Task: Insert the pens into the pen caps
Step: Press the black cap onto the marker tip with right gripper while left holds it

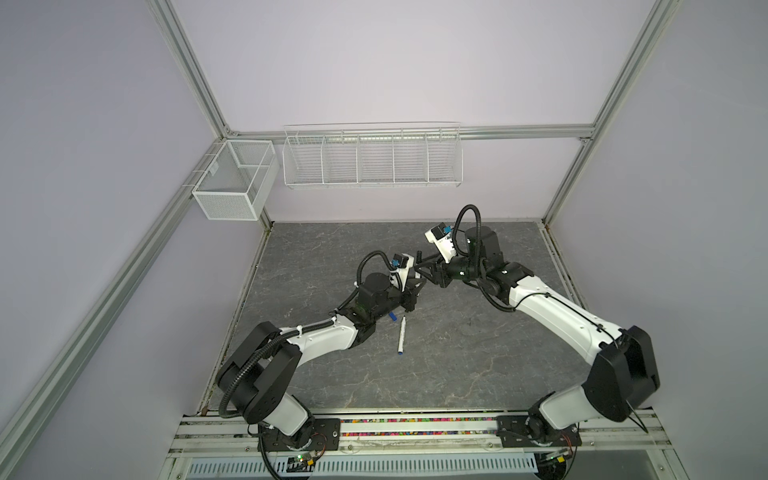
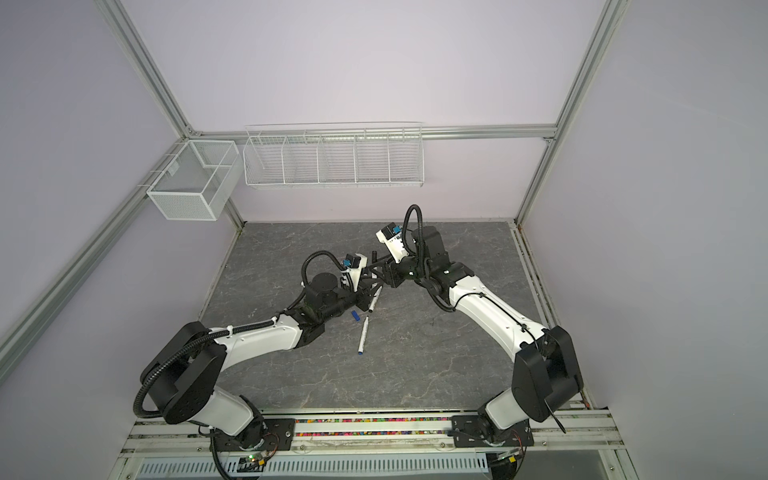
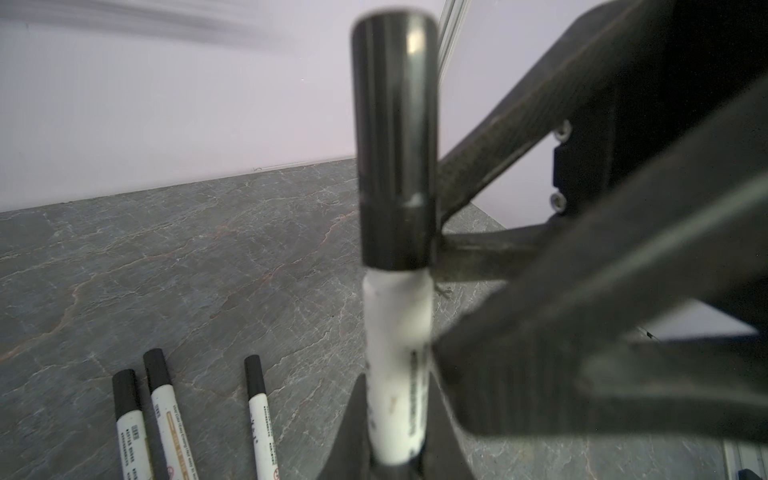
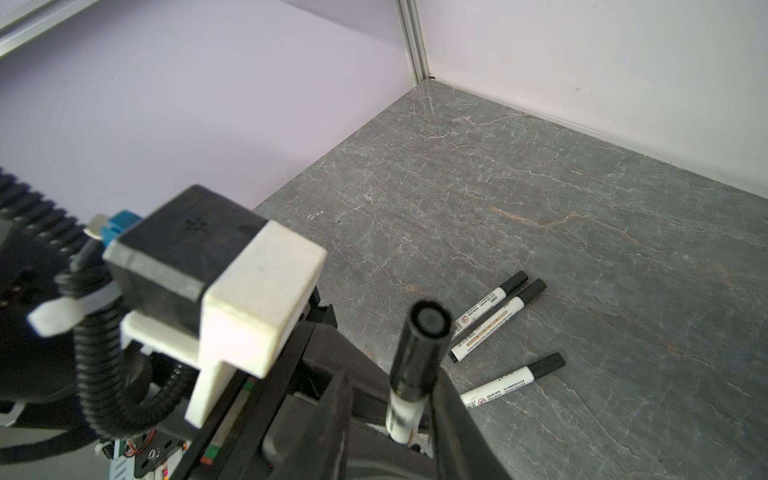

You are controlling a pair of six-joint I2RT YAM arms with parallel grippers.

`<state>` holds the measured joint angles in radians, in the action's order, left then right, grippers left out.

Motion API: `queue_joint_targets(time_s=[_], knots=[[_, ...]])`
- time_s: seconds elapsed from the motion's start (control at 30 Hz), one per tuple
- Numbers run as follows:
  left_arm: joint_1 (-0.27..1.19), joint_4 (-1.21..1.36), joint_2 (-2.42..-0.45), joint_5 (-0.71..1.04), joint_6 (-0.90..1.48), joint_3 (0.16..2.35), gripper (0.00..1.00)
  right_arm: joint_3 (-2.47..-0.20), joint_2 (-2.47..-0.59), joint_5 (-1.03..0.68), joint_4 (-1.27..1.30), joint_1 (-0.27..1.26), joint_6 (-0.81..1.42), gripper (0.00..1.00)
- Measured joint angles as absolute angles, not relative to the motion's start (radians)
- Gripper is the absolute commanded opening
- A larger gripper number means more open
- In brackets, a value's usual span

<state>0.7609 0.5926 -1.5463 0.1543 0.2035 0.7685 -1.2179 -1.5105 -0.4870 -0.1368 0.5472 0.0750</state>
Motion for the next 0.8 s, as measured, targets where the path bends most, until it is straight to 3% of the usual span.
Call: queue_joint_targets(time_s=[0.8], knots=[[0.781, 0.644, -1.509, 0.078, 0.144, 0.767, 0.00, -1.181, -1.446, -0.464, -0.199, 0.519, 0.105, 0.37]])
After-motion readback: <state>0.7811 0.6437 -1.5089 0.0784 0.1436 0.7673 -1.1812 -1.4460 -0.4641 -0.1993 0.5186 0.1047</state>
